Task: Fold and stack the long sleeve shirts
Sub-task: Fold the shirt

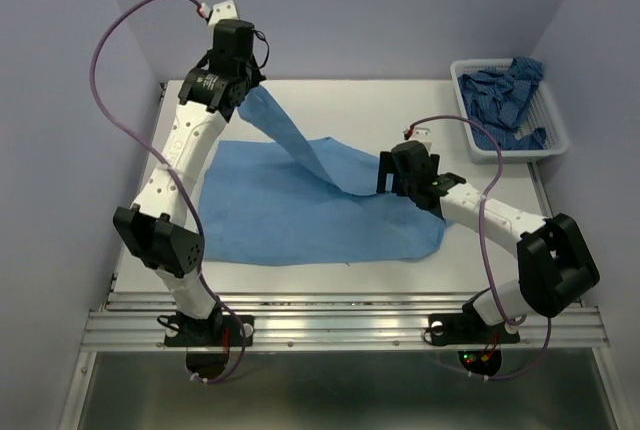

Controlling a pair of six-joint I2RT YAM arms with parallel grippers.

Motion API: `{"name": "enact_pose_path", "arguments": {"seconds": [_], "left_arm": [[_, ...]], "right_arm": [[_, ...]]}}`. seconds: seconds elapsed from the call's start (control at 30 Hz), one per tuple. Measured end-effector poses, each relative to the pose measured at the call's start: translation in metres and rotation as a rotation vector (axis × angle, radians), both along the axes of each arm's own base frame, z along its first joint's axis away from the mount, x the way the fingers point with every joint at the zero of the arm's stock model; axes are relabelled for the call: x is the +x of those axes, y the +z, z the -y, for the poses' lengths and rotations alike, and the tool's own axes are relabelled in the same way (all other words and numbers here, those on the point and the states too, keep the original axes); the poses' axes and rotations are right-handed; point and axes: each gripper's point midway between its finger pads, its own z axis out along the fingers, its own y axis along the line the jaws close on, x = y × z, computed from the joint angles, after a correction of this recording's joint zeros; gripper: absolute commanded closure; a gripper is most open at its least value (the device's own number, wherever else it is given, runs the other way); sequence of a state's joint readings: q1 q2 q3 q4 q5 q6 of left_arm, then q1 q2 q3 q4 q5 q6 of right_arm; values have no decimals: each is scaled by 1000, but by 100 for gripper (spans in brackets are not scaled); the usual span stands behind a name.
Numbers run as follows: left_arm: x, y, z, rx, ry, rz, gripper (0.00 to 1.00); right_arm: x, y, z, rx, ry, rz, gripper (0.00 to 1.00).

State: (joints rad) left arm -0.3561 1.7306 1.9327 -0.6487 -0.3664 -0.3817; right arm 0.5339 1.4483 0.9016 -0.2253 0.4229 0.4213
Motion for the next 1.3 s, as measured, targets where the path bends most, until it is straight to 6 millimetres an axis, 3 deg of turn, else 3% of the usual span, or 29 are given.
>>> {"name": "enact_pose_path", "arguments": {"seconds": [0.03, 0.13, 0.2, 0.33, 0.47, 0.53, 0.63, 0.8, 0.87, 0.97, 1.07, 1.1, 1.13, 1.2, 1.23, 1.27, 1.3], "left_arm": [[1, 25, -1, -16, -2, 60, 100], [-5, 68, -1, -46, -28, 161, 100], [-14, 86, -1, -59, -52, 203, 99], [-23, 102, 3, -90, -91, 248, 99], [-30, 80, 15, -129, -148, 213, 99], [-30, 65, 21, -143, -168, 179, 99], [-26, 50, 27, -154, -184, 142, 99], [-22, 42, 32, -163, -191, 123, 99], [-22, 41, 33, -166, -192, 119, 99], [-20, 36, 34, -166, -195, 107, 99], [-17, 29, 37, -167, -203, 89, 99], [-17, 27, 38, -167, -206, 81, 98], [-16, 25, 39, -166, -208, 75, 98], [-16, 22, 39, -165, -212, 66, 82], [-17, 22, 39, -165, -212, 64, 68], [-17, 21, 39, -162, -212, 62, 32], [-17, 21, 39, -163, -208, 62, 14]], "right_arm": [[1, 1, -1, 2, 6, 3, 0], [2, 2, -5, 11, 27, 8, 0], [3, 3, -7, 17, 38, 13, 0], [3, 4, -13, 28, 74, 14, 0], [-4, 10, -43, 84, 300, 19, 0], [-11, 27, -64, 137, 445, 56, 0], [-16, 68, -100, 189, 661, 158, 0], [-3, 147, -171, 223, 945, 357, 0], [-4, 156, -197, 231, 1032, 384, 0], [-7, 147, -223, 233, 1114, 373, 2], [2, 131, -245, 232, 1131, 339, 38], [12, 128, -253, 229, 1118, 338, 77], [20, 126, -257, 227, 1107, 338, 99], [37, 120, -264, 227, 1057, 330, 99], [43, 119, -266, 225, 1039, 329, 99], [49, 117, -265, 219, 1007, 326, 99], [54, 115, -262, 209, 977, 325, 99]]}}
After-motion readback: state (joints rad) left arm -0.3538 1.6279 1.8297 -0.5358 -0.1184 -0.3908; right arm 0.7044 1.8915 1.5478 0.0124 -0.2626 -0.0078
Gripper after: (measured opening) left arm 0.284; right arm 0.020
